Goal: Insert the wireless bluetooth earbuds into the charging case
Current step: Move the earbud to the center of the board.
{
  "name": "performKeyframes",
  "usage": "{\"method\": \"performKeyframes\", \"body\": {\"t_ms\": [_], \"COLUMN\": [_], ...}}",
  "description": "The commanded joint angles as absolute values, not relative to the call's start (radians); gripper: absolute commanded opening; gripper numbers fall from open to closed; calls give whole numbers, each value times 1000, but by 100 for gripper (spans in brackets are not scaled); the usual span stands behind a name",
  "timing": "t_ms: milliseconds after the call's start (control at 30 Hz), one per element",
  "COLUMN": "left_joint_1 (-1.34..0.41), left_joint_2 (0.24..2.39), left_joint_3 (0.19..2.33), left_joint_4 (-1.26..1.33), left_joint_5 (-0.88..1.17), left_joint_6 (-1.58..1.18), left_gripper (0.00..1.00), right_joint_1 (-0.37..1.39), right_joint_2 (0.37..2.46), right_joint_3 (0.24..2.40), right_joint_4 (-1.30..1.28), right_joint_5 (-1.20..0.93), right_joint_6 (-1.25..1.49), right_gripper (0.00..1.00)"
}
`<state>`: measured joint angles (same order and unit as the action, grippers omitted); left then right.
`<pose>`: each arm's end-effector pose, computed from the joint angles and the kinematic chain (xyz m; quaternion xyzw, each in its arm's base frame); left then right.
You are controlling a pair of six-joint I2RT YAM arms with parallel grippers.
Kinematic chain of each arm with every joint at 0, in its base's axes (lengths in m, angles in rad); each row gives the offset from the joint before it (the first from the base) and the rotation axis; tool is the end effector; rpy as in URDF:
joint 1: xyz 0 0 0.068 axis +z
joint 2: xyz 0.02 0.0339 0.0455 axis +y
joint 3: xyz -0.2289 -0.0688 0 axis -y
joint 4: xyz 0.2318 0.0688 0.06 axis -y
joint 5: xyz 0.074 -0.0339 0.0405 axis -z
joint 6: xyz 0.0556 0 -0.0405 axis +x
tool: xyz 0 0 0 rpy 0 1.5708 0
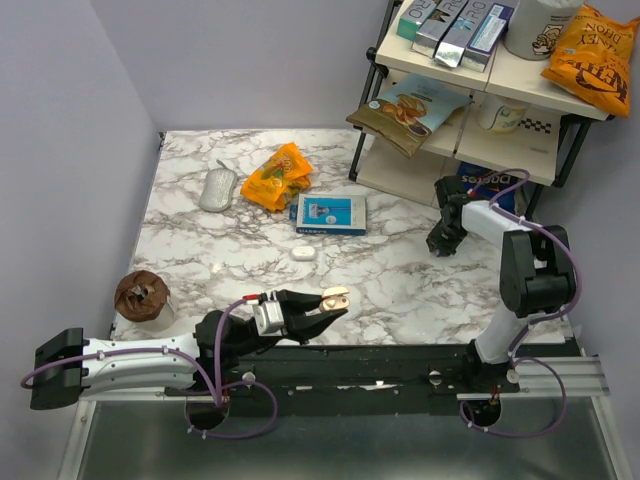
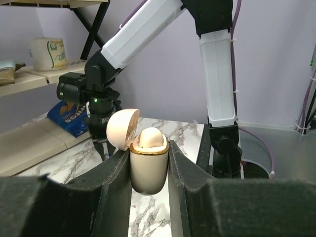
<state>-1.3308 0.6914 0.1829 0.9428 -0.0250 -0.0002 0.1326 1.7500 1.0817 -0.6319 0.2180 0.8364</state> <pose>0.0472 -0.1870 0.2535 0.3239 0.4299 -0.5151 0.6671 0.3130 0.0296 0.1186 0.3533 0.9196 -0.0329 0.1689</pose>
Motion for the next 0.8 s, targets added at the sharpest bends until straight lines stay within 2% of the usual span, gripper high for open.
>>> {"method": "performKeyframes", "body": {"t_ms": [0, 67, 200, 767], "left_joint_1": [-1336, -1336, -1336, -1338], "left_joint_2": [693, 690, 673, 666], "left_joint_3": [201, 201, 199, 192], "left_joint_4": [994, 991, 986, 977], "left_joint_5": [0, -2, 0, -2], "left_joint_6": [5, -21, -20, -17], "left_gripper": [0, 0, 0, 0], "right_joint_1": [127, 127, 124, 83], "right_joint_2": [1709, 1691, 1663, 1670], "right_joint_3": [1034, 1031, 1057, 979], "right_joint_4": [-626, -621, -638, -620], "right_joint_5": [206, 204, 228, 218], "right_joint_6": [853, 870, 888, 1034], "right_gripper": [39, 45, 50, 46]}}
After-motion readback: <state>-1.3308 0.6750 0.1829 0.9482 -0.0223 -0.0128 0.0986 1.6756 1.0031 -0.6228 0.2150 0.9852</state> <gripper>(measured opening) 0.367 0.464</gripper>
